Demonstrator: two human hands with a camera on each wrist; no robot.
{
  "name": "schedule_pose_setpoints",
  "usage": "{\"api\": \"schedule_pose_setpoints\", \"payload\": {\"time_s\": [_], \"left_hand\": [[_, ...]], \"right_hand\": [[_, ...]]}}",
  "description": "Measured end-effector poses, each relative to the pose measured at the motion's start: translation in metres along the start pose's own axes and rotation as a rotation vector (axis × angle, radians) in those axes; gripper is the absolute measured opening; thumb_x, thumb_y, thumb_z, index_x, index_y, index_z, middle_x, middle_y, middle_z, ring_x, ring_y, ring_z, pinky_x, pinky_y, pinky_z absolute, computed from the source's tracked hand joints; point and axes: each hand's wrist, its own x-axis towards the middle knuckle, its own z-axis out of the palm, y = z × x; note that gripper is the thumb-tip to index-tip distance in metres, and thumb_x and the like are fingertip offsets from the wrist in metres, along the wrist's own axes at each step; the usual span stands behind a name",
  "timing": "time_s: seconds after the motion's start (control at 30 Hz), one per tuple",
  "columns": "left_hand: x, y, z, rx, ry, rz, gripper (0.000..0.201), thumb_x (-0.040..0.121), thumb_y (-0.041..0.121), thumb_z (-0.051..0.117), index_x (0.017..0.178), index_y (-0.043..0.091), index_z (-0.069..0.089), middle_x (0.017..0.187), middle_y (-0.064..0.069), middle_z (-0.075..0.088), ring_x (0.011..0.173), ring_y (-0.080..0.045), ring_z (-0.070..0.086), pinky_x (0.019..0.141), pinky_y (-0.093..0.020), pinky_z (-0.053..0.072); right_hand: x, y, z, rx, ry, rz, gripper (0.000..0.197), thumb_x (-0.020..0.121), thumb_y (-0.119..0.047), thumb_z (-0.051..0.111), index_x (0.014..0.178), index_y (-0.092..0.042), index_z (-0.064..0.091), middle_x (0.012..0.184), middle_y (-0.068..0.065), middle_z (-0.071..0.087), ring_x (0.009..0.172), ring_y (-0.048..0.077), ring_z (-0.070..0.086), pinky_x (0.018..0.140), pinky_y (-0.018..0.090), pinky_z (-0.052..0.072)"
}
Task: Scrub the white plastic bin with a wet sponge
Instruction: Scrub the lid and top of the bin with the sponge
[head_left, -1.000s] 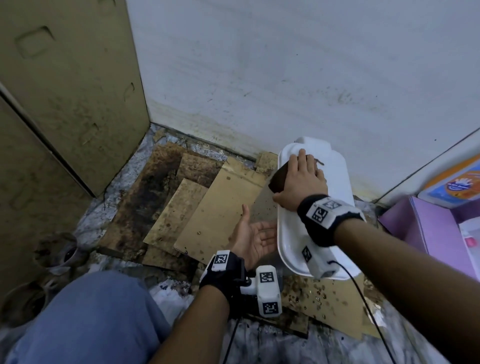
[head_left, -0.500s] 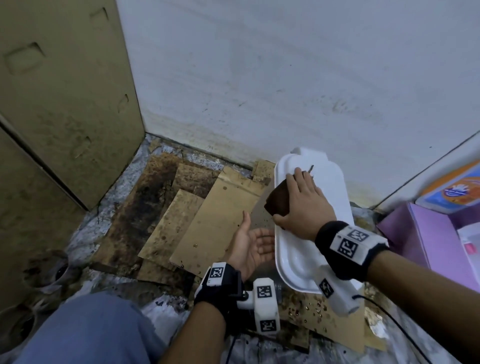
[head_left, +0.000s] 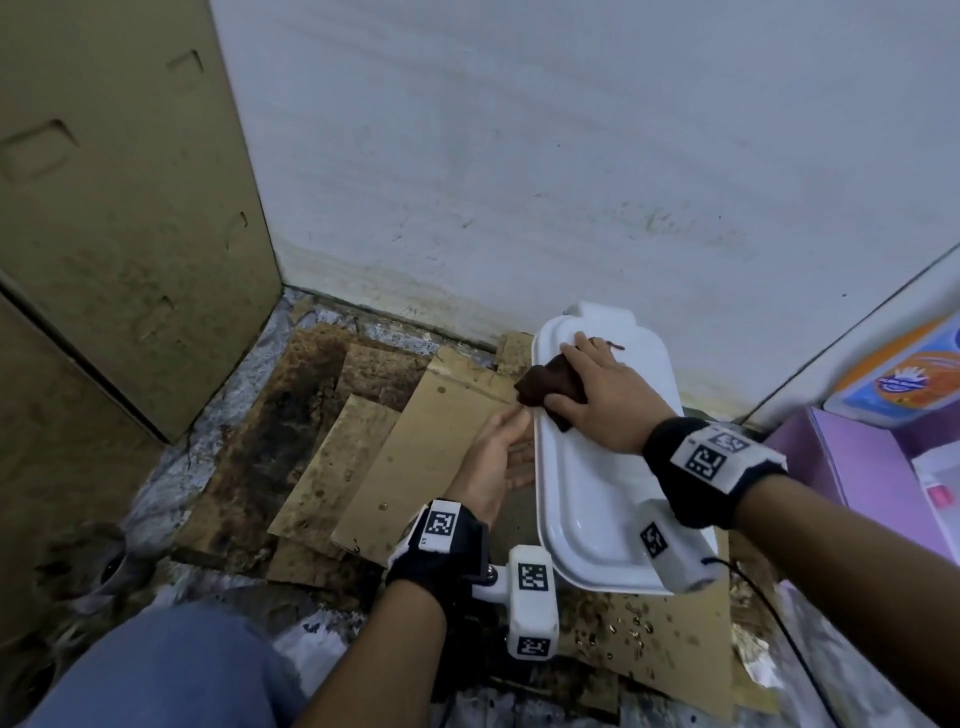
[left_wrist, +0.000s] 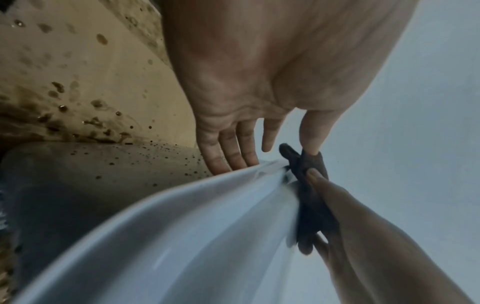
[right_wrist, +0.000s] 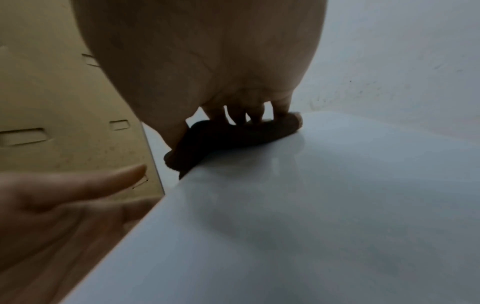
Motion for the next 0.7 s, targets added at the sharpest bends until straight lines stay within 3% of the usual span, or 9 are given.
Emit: {"api": "schedule_pose_setpoints", "payload": {"time_s": [0.13, 0.3, 0.4, 0.47, 0.57, 0.63, 0.7], "left_hand": [[0.006, 0.006, 0.007, 0.155, -0.030, 0.018, 0.046, 0.095, 0.026, 0.062, 0.138, 0.025, 0.045, 0.114, 0.002, 0.065, 0.094, -0.013, 0.065, 0.072, -0.024, 0.053], [0.015, 0.003, 0.015, 0.292, -0.023, 0.019, 0.076, 0.080, 0.021, 0.079, 0.145, 0.024, 0.039, 0.113, -0.004, 0.065, 0.101, -0.021, 0.067, 0.085, -0.035, 0.057], [0.010, 0.008, 0.011, 0.354, -0.022, 0.032, 0.071, 0.081, 0.020, 0.079, 0.141, 0.025, 0.040, 0.100, 0.004, 0.062, 0.089, -0.012, 0.066, 0.067, -0.021, 0.055], [0.003, 0.010, 0.007, 0.385, -0.019, 0.030, 0.068, 0.081, 0.019, 0.078, 0.138, 0.026, 0.041, 0.098, 0.004, 0.061, 0.085, -0.009, 0.065, 0.060, -0.016, 0.052], [-0.011, 0.009, 0.005, 0.464, -0.021, 0.019, 0.071, 0.078, 0.021, 0.081, 0.136, 0.028, 0.042, 0.101, 0.003, 0.062, 0.089, -0.010, 0.064, 0.065, -0.019, 0.052], [-0.019, 0.007, 0.003, 0.544, -0.017, 0.027, 0.072, 0.075, 0.023, 0.084, 0.133, 0.029, 0.043, 0.102, 0.006, 0.060, 0.092, -0.008, 0.061, 0.069, -0.019, 0.052], [-0.027, 0.006, 0.003, 0.626, -0.020, 0.029, 0.076, 0.068, 0.025, 0.089, 0.129, 0.027, 0.045, 0.108, 0.005, 0.060, 0.099, -0.010, 0.060, 0.084, -0.027, 0.055]], "right_hand": [[0.029, 0.017, -0.015, -0.017, -0.027, 0.049, 0.070, 0.093, -0.049, 0.052, 0.150, -0.019, 0.025, 0.162, 0.001, 0.011, 0.148, 0.018, 0.008, 0.118, 0.042, 0.019], [0.035, 0.041, -0.021, 0.030, 0.008, 0.148, 0.068, 0.094, -0.051, 0.047, 0.151, -0.022, 0.022, 0.162, -0.001, 0.010, 0.149, 0.019, 0.005, 0.117, 0.046, 0.018], [0.032, 0.060, -0.023, 0.127, 0.038, 0.195, 0.070, 0.091, -0.051, 0.053, 0.149, -0.023, 0.025, 0.161, 0.000, 0.015, 0.147, 0.020, 0.011, 0.117, 0.046, 0.020], [0.028, 0.070, -0.024, 0.274, 0.071, 0.207, 0.073, 0.086, -0.049, 0.062, 0.146, -0.023, 0.031, 0.154, 0.003, 0.031, 0.140, 0.021, 0.029, 0.113, 0.039, 0.028], [0.011, 0.073, -0.023, 0.459, 0.144, 0.217, 0.072, 0.081, -0.041, 0.073, 0.141, -0.024, 0.039, 0.139, 0.003, 0.047, 0.123, 0.022, 0.048, 0.103, 0.034, 0.038], [-0.002, 0.073, -0.017, 0.450, 0.199, 0.201, 0.072, 0.078, -0.043, 0.074, 0.139, -0.026, 0.041, 0.136, 0.002, 0.050, 0.120, 0.023, 0.050, 0.102, 0.037, 0.041], [-0.018, 0.072, -0.013, 0.437, 0.250, 0.180, 0.072, 0.076, -0.045, 0.075, 0.137, -0.027, 0.041, 0.136, 0.001, 0.050, 0.121, 0.023, 0.050, 0.102, 0.037, 0.040]]}}
